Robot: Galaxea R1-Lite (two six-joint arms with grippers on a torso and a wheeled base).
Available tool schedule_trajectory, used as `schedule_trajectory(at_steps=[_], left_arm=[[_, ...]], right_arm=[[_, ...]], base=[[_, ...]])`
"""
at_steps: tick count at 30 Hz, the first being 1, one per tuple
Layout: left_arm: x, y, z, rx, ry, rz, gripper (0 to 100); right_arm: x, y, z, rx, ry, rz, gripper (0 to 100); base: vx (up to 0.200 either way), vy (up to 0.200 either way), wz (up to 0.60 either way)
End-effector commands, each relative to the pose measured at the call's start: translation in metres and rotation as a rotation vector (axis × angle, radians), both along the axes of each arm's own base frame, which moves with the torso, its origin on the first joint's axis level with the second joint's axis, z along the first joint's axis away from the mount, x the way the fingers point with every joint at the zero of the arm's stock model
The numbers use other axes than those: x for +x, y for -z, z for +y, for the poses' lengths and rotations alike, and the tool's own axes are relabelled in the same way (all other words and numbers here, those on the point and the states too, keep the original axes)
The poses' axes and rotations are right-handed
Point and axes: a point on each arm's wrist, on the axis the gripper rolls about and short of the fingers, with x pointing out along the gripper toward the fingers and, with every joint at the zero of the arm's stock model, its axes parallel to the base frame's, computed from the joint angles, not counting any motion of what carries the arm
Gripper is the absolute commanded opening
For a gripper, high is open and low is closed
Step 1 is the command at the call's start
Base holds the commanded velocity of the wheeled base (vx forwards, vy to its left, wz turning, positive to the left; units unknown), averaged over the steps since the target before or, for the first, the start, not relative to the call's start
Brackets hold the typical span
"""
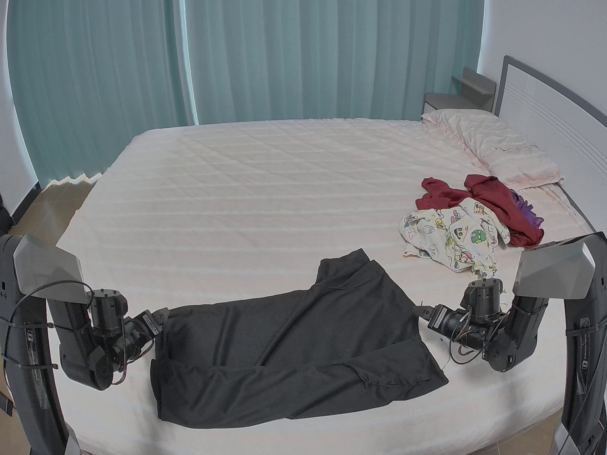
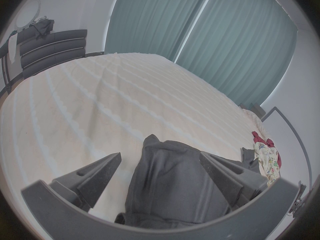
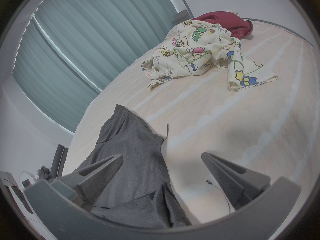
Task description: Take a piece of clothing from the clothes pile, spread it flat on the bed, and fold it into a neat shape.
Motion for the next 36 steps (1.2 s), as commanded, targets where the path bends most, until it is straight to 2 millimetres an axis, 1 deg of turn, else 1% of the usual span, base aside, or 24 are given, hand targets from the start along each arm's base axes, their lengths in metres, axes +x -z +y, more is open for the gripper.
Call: schedule_trajectory(at_steps=[1,7,8,11,12,16,18,20,24,25,28,29,30,31,32,33,36], left_arm=[[0.041,0.002,0.004,-0.003,-0.008,0.003,100],[0.045,0.005,0.004,-0.006,-0.009,0.031,100],[0.046,0.010,0.004,-0.006,-0.009,0.042,100],[0.052,0.014,0.005,-0.006,-0.010,0.037,100],[0.053,0.020,0.005,-0.005,-0.011,0.049,100],[0.061,0.027,0.006,0.001,-0.009,0.045,100],[0.066,0.033,0.009,0.008,-0.018,0.043,100],[0.070,0.037,0.011,0.008,-0.021,0.040,100],[0.069,0.040,0.010,0.004,-0.020,0.067,100],[0.070,0.040,0.011,0.005,-0.024,0.064,0],[0.071,0.038,0.010,0.002,-0.026,0.055,0],[0.071,0.038,0.010,0.002,-0.026,0.055,0],[0.071,0.037,0.011,0.001,-0.031,0.050,0],[0.071,0.036,0.011,-0.001,-0.035,0.046,0],[0.072,0.036,0.011,-0.001,-0.035,0.045,0],[0.074,0.033,0.011,-0.011,-0.048,0.020,0],[0.077,0.030,0.012,-0.022,-0.086,-0.020,0]], right_arm=[[-0.001,-0.002,0.006,-0.002,-0.013,-0.007,100],[-0.001,0.000,0.006,-0.010,-0.003,-0.004,100],[-0.001,-0.001,0.006,-0.011,-0.004,-0.008,100],[-0.001,-0.002,0.006,-0.012,-0.005,-0.010,100],[-0.001,-0.003,0.006,-0.012,-0.005,-0.011,100],[-0.001,-0.003,0.007,-0.013,-0.004,-0.013,100],[-0.001,-0.007,0.007,-0.015,-0.005,-0.017,100],[0.002,-0.016,0.007,-0.012,-0.009,-0.041,100],[0.007,-0.029,0.014,-0.018,-0.046,-0.043,100],[0.009,-0.031,0.017,-0.024,-0.056,-0.032,100],[0.024,-0.038,0.025,-0.043,-0.083,-0.031,100],[0.024,-0.038,0.026,-0.043,-0.083,-0.031,100],[0.037,-0.040,0.030,-0.053,-0.091,-0.031,100],[0.043,-0.042,0.034,-0.060,-0.099,-0.032,100],[0.044,-0.042,0.034,-0.061,-0.100,-0.032,100],[0.057,-0.043,0.040,-0.070,-0.109,-0.036,100],[0.071,-0.044,0.044,-0.072,-0.114,-0.034,100]], base=[[0.000,0.000,0.00],[0.000,0.000,0.00],[0.000,0.000,0.00],[0.000,0.000,0.00],[0.000,0.000,0.00],[0.000,0.000,0.00],[0.000,0.000,0.00],[0.000,0.000,0.00],[0.000,0.000,0.00],[0.000,0.000,0.00],[0.000,0.000,0.00],[0.000,0.000,0.00],[0.000,0.000,0.00],[0.000,0.000,0.00],[0.000,0.000,0.00],[0.000,0.000,0.00],[0.000,0.000,0.00]])
